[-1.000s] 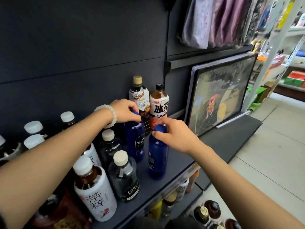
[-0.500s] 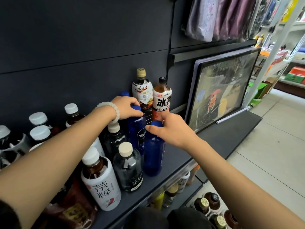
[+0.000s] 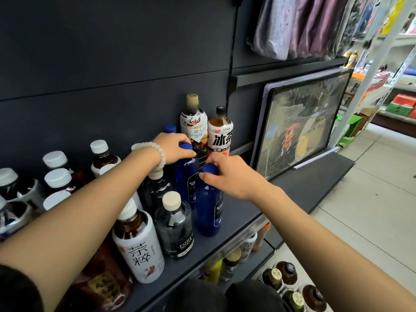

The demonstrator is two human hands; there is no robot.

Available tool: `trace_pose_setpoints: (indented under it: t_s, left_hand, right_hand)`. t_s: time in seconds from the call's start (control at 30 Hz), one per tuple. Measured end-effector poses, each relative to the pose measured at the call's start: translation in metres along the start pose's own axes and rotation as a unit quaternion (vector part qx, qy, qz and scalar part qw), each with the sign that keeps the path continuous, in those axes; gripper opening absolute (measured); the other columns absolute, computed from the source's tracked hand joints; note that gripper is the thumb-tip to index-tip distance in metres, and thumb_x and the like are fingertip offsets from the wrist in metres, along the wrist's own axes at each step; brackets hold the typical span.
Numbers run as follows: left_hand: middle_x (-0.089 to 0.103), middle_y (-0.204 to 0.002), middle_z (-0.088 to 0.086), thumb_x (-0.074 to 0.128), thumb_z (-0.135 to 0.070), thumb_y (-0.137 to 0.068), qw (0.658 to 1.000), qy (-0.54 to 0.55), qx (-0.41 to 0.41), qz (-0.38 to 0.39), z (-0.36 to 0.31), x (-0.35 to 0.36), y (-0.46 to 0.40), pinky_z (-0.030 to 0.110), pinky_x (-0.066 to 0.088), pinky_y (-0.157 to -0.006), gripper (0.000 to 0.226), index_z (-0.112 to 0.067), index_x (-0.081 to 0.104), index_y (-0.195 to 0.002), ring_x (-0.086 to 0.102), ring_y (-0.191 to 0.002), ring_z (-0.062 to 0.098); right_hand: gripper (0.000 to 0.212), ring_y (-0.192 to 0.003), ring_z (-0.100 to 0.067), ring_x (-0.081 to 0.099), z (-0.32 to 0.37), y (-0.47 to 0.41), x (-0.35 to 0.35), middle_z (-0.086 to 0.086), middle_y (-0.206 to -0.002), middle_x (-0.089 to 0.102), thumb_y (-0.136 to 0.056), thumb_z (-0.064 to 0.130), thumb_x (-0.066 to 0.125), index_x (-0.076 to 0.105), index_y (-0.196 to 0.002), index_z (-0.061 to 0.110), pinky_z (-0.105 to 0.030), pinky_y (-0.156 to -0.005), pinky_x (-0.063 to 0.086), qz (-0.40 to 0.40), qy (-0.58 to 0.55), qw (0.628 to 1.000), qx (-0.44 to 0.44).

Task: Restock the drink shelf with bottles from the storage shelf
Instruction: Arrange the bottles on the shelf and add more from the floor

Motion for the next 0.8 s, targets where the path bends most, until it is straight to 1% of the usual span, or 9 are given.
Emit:
trace_pose_setpoints:
  t_s: [0.1, 0.2, 0.27, 0.37, 0.47, 0.63, 0.8]
  left_hand:
    - [0.058, -0.103, 0.002, 0.065, -0.046, -0.082, 1.0, -0.006, 0.0, 0.005, 0.0001, -0.0017, 0.0004, 0.026, 0.038, -0.075, 0.033, -0.026, 0.061, -0.108, 0.054, -0.094, 0.019]
    - [0.057, -0.103, 0.002, 0.065, -0.045, -0.083, 1.0, -0.011, 0.003, 0.007, -0.0008, -0.0023, 0.0009, 0.026, 0.038, -0.075, 0.033, -0.026, 0.061, -0.109, 0.054, -0.093, 0.019]
    - [0.056, -0.102, 0.002, 0.064, -0.044, -0.084, 1.0, -0.016, 0.007, 0.012, -0.0014, -0.0028, 0.0015, 0.026, 0.037, -0.074, 0.031, -0.026, 0.061, -0.109, 0.052, -0.091, 0.019]
    - [0.056, -0.099, 0.003, 0.063, -0.04, -0.086, 0.999, -0.022, 0.022, 0.016, -0.0036, -0.0047, 0.0024, 0.026, 0.036, -0.073, 0.028, -0.024, 0.061, -0.107, 0.051, -0.089, 0.019]
    - [0.056, -0.098, 0.002, 0.062, -0.039, -0.087, 0.999, -0.03, 0.03, 0.02, -0.0043, -0.0044, 0.0029, 0.026, 0.036, -0.073, 0.027, -0.022, 0.06, -0.108, 0.051, -0.089, 0.018]
    - [0.057, -0.102, 0.0, 0.063, -0.037, -0.087, 0.998, -0.028, 0.039, 0.029, -0.0001, -0.0048, 0.0032, 0.025, 0.036, -0.076, 0.029, -0.025, 0.059, -0.113, 0.052, -0.091, 0.018]
    - [0.056, -0.101, -0.001, 0.063, -0.037, -0.087, 0.998, -0.032, 0.046, 0.032, 0.0009, -0.0079, 0.0048, 0.024, 0.035, -0.076, 0.031, -0.026, 0.059, -0.115, 0.051, -0.091, 0.016]
  right_hand:
    - [0.031, -0.084, -0.021, 0.055, 0.0006, -0.0001, -0.0007, -0.005, -0.09, 0.06, -0.088, 0.04, 0.058, 0.051, -0.102, 0.013, -0.031, -0.068, 0.044, -0.006, 0.004, 1.0, 0.001]
    - [0.031, -0.084, -0.021, 0.057, 0.0004, 0.0006, 0.0009, -0.006, -0.089, 0.062, -0.088, 0.04, 0.058, 0.051, -0.101, 0.013, -0.032, -0.069, 0.046, -0.018, -0.006, 1.0, 0.001]
    - [0.028, -0.079, -0.019, 0.056, -0.0003, 0.0016, 0.0023, -0.001, -0.082, 0.06, -0.088, 0.04, 0.058, 0.049, -0.098, 0.015, -0.03, -0.064, 0.044, -0.022, -0.028, 0.999, 0.009]
    - [0.025, -0.068, -0.014, 0.051, -0.0008, 0.0028, 0.0036, 0.006, -0.07, 0.051, -0.088, 0.04, 0.058, 0.047, -0.094, 0.019, -0.025, -0.055, 0.038, -0.03, -0.045, 0.998, 0.016]
    - [0.025, -0.063, -0.009, 0.048, -0.001, 0.0031, 0.0048, 0.007, -0.069, 0.05, -0.089, 0.04, 0.057, 0.047, -0.096, 0.019, -0.023, -0.052, 0.036, -0.035, -0.05, 0.998, 0.019]
    - [0.027, -0.069, -0.015, 0.053, -0.0005, 0.0027, 0.0055, 0.005, -0.073, 0.053, -0.089, 0.042, 0.057, 0.048, -0.097, 0.017, -0.026, -0.056, 0.039, -0.045, -0.063, 0.997, 0.029]
    - [0.029, -0.064, -0.01, 0.051, 0.0039, 0.0006, 0.0069, 0.006, -0.07, 0.054, -0.09, 0.044, 0.056, 0.047, -0.097, 0.017, -0.024, -0.054, 0.039, -0.043, -0.067, 0.996, 0.029]
Point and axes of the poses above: each hand's wrist, its own y-axis away from the middle knuckle, its own x-axis out of the palm, z = x × y, the point moved 2 cm from there along -y, towards the middle knuckle
